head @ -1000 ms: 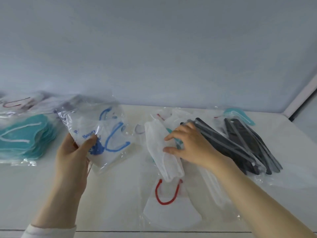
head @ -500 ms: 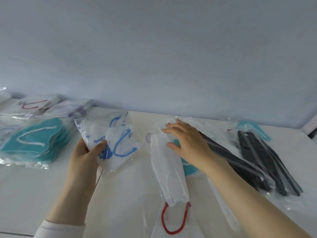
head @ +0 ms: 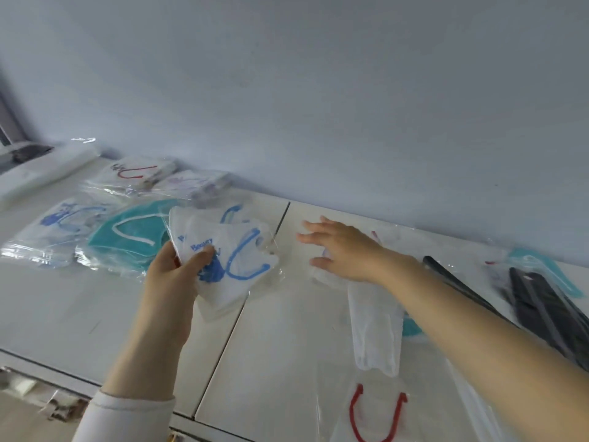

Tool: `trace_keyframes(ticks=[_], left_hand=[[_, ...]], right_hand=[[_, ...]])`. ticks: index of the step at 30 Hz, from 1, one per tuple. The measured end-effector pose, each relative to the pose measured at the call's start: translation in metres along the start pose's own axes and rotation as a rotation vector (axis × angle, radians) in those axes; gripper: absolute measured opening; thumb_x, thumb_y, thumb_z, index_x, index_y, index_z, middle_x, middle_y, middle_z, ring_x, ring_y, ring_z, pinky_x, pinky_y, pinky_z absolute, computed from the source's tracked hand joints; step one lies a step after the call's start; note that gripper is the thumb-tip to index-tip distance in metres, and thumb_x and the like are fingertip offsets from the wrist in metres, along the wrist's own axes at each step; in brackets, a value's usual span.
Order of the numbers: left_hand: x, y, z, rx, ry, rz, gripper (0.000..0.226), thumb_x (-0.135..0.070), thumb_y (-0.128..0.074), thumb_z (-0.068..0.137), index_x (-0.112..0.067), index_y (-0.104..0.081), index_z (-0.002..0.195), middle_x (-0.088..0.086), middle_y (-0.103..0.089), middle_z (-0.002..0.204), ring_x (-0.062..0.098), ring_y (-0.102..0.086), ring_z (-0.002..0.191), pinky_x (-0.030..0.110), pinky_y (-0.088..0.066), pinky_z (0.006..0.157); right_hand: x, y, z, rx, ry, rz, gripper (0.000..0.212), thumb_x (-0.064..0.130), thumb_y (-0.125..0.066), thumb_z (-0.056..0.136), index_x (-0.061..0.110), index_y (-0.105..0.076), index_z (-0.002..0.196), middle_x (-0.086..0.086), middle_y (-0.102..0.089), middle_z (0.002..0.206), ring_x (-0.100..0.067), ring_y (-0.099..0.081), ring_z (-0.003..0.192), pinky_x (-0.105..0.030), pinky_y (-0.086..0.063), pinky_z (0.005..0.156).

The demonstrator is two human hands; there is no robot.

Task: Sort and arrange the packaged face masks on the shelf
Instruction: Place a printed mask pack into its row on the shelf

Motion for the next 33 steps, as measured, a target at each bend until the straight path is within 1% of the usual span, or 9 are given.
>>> trace_keyframes(ticks=[3,7,12,14,16,19,23,29,33], left_hand=[[-0.017,0.015,0.002,-0.016,-0.054,-0.021,0.024,0.005,-0.051,0.089,-0.017,-0.061,0.091,-0.009,-0.072,0.068,0.004,-0.067,0.062,0.016,-0.055,0.059],[-0.030,0.030,0.002,-0.017,-0.094,-0.035,0.025,0.004,-0.050,0.090,-0.019,-0.060,0.095,-0.011,-0.072,0.069,0.003,-0.068,0.065,0.015,-0.054,0.061],[-0.011,0.011,-0.012,0.021,-0.034,-0.006,0.022,0.005,-0.052,0.088,-0.009,-0.060,0.103,-0.003,-0.072,0.077,0.010,-0.068,0.069,0.017,-0.053,0.057],[-0.001,-0.006,-0.020,0.078,-0.037,0.031,0.024,0.005,-0.055,0.086,-0.008,-0.060,0.105,0.006,-0.069,0.089,0.021,-0.065,0.083,0.024,-0.056,0.068],[0.004,-0.024,-0.029,0.163,-0.079,0.060,0.024,0.004,-0.062,0.082,-0.010,-0.060,0.102,0.007,-0.069,0.092,0.024,-0.063,0.088,0.030,-0.055,0.076],[0.011,-0.039,-0.045,0.265,-0.165,0.135,0.026,-0.010,-0.065,0.073,-0.013,-0.058,0.098,0.001,-0.069,0.090,0.017,-0.064,0.084,0.030,-0.054,0.074],[0.032,-0.038,-0.068,0.229,-0.210,0.309,0.025,-0.032,-0.062,0.077,-0.023,-0.051,0.097,-0.002,-0.066,0.092,0.022,-0.063,0.088,0.041,-0.054,0.076],[0.035,-0.039,-0.098,0.116,-0.313,0.405,0.014,-0.031,-0.056,0.086,-0.026,-0.048,0.097,-0.010,-0.061,0.090,0.006,-0.060,0.082,0.025,-0.052,0.072],[0.038,-0.038,-0.113,0.140,-0.287,0.511,0.015,-0.019,-0.056,0.093,-0.014,-0.044,0.100,-0.009,-0.059,0.088,-0.003,-0.057,0.074,0.019,-0.048,0.066]], right_hand=[[0.061,-0.032,0.001,0.040,0.285,-0.059,0.052,0.037,-0.040,0.098,0.029,-0.024,0.147,0.004,-0.006,0.158,-0.015,-0.001,0.145,-0.028,-0.006,0.114],[0.039,-0.048,-0.013,-0.026,0.103,0.015,0.049,0.041,-0.039,0.097,0.026,-0.032,0.144,0.004,-0.013,0.157,-0.014,-0.005,0.145,-0.024,-0.001,0.113],[0.010,-0.038,-0.050,-0.361,0.078,-0.018,0.037,0.040,-0.044,0.091,0.016,-0.067,0.106,-0.002,-0.060,0.120,-0.034,-0.039,0.133,-0.032,-0.024,0.109],[0.009,-0.026,-0.062,-0.390,-0.004,0.339,0.031,0.038,-0.052,0.092,0.021,-0.062,0.115,0.011,-0.055,0.122,-0.012,-0.036,0.134,-0.015,-0.019,0.108],[0.016,-0.020,-0.069,-0.323,-0.054,0.826,0.041,0.042,-0.055,0.083,0.033,-0.050,0.123,0.032,-0.045,0.119,0.019,-0.038,0.116,0.000,-0.026,0.096],[0.029,-0.023,-0.074,-0.357,-0.022,1.213,0.036,0.018,-0.065,0.083,0.036,-0.050,0.110,0.027,-0.054,0.112,0.019,-0.052,0.100,-0.003,-0.039,0.088],[0.031,-0.044,-0.076,-0.456,-0.117,1.251,0.028,0.005,-0.063,0.085,0.031,-0.056,0.094,0.015,-0.064,0.093,-0.005,-0.064,0.087,-0.016,-0.049,0.079],[0.035,-0.042,-0.092,-0.512,-0.056,1.206,0.023,0.010,-0.062,0.087,0.029,-0.054,0.096,0.015,-0.061,0.086,0.009,-0.059,0.074,-0.004,-0.043,0.069],[0.045,-0.048,-0.102,-0.437,-0.074,1.178,0.029,0.010,-0.063,0.086,0.030,-0.048,0.099,0.004,-0.063,0.090,0.008,-0.061,0.070,-0.004,-0.044,0.066]])
Point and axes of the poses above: each hand's wrist, its own z-axis towards the middle knuckle, its own y-axis out of the back of the hand, x = y × z, the point moved 6 cm from there along z, towards the middle knuckle
